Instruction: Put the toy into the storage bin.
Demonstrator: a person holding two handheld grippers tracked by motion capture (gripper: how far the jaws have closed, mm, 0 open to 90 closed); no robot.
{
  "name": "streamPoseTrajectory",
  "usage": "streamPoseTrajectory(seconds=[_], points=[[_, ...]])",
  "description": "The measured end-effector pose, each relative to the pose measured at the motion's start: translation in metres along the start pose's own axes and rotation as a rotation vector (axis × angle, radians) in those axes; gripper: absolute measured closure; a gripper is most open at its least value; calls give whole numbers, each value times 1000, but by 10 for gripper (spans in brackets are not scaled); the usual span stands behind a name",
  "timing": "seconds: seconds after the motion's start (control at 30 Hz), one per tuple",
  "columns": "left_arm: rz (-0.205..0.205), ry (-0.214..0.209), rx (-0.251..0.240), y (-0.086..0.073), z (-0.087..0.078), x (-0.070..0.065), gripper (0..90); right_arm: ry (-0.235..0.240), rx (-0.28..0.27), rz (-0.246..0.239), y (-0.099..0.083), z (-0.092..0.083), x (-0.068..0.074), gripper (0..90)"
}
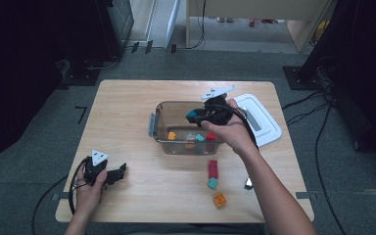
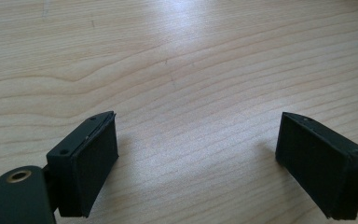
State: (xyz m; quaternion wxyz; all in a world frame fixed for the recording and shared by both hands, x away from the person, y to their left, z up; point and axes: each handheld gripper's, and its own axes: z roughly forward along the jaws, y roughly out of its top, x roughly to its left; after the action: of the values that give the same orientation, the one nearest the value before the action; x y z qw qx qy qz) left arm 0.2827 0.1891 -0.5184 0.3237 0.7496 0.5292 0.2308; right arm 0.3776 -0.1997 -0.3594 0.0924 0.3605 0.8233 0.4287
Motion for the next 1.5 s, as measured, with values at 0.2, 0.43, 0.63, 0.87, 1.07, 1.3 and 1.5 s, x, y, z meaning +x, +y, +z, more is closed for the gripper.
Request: streamPoseTrajectory(seconds=[0.2,0.43,0.63,0.87,1.07,1.3,1.5], points=[[1,0,1,0,0,0,128,-4,16,18,-1,11,-6,600],[0,-1,1,0,0,0,128,-12,39,42,-4,23,-13,600],[-1,-1,1,0,0,0,128,-24,63,61,-7,32,-20,600],[0,-1,1,0,0,0,128,-33,73,85,-9,37,-25,598],[-1,-2,0,0,0,0,128,-27,73,101,-9,39,-28,558],[-1,-2,0,0,0,0,128,-32,71,107,-10,35,-29,545],[-1,-2,0,0,0,0,128,-30,52,102,-11,26,-26,530]])
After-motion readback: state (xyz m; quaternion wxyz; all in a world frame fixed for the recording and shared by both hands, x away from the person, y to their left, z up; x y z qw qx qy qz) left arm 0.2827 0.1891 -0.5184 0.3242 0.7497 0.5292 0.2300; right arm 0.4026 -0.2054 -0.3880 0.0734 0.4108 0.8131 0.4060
